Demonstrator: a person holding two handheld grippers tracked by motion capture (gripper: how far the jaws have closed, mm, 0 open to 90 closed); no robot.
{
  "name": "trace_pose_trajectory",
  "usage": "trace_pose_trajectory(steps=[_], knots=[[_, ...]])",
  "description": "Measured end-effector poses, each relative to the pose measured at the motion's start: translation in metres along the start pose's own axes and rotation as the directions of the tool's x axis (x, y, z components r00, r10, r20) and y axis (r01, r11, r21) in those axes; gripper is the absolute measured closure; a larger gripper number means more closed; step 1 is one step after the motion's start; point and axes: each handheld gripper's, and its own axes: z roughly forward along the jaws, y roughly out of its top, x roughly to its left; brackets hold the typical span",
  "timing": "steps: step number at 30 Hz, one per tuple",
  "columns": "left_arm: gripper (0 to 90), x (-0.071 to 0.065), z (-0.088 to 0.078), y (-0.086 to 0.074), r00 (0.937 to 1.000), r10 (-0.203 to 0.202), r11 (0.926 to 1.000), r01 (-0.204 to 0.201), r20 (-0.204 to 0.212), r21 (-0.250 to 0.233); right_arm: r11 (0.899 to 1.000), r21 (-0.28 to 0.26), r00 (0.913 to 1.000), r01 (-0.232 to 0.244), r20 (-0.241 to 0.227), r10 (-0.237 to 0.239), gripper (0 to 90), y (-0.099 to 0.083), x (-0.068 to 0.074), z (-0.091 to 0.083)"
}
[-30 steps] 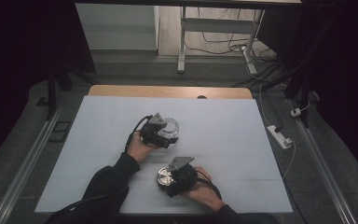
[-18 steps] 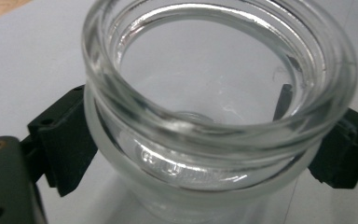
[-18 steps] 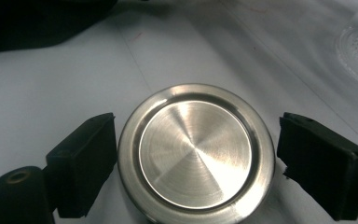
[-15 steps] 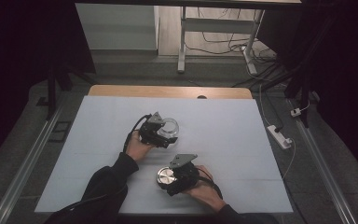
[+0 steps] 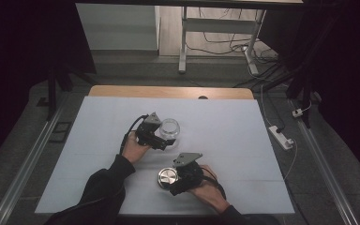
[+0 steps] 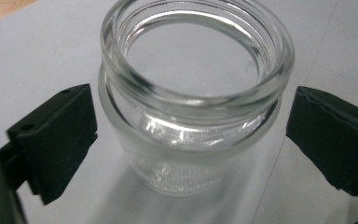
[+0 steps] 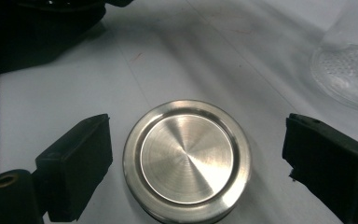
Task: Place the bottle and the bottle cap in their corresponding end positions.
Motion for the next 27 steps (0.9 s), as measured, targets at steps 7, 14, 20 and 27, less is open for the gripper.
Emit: trace_pose_trajectory(steps=[7,14,20,27], knots=[[1.7,-0.001,-0.01,-0.003,0.9998,-0.018,0.9998,0.018,0.007,-0.004,1.0,-0.011,1.0,-0.007,-0.004,0.007,8.1,0.001,0.0,-0.005],[1.3,-0.004,-0.016,-0.007,0.9998,-0.016,0.9999,0.016,0.007,0.003,1.0,-0.002,0.9999,-0.005,-0.011,0.005,7.5,0.001,0.002,-0.006],[0.8,-0.006,-0.021,-0.011,0.9994,-0.025,0.9996,0.025,0.024,0.009,1.0,0.0,0.9999,-0.006,-0.016,0.006,6.8,0.001,0.001,-0.009],[0.1,-0.009,-0.026,-0.016,0.9983,-0.042,0.999,0.041,0.04,0.015,1.0,0.001,0.9997,-0.018,-0.017,0.018,6.1,0.001,-0.001,-0.011]])
